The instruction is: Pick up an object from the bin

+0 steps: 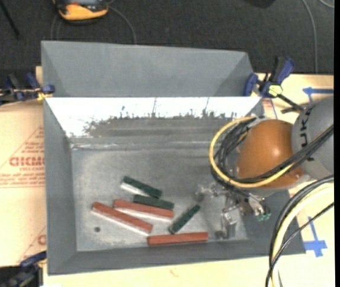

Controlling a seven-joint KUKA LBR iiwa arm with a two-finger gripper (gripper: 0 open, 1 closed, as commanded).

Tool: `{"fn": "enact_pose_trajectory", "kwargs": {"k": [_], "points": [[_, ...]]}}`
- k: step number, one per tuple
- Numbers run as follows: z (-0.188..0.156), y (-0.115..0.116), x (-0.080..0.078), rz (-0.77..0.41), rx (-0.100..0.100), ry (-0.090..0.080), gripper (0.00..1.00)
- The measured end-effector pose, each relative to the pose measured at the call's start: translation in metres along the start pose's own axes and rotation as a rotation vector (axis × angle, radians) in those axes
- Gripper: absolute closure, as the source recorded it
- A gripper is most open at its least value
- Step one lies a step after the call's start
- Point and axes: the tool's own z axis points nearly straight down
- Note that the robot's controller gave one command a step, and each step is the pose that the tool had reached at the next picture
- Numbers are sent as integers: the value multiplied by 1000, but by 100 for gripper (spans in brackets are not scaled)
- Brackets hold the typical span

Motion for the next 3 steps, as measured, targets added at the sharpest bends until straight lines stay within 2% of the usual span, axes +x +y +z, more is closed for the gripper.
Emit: {"fn": "enact_pose_trajectory", "kwargs": {"k": [1, 2, 3], "points": [[-9, 63, -34, 352, -1, -1, 100], [-9, 63, -34, 351, -1, -1, 100], [-164, 72, -32, 343, -1, -2, 100]]}}
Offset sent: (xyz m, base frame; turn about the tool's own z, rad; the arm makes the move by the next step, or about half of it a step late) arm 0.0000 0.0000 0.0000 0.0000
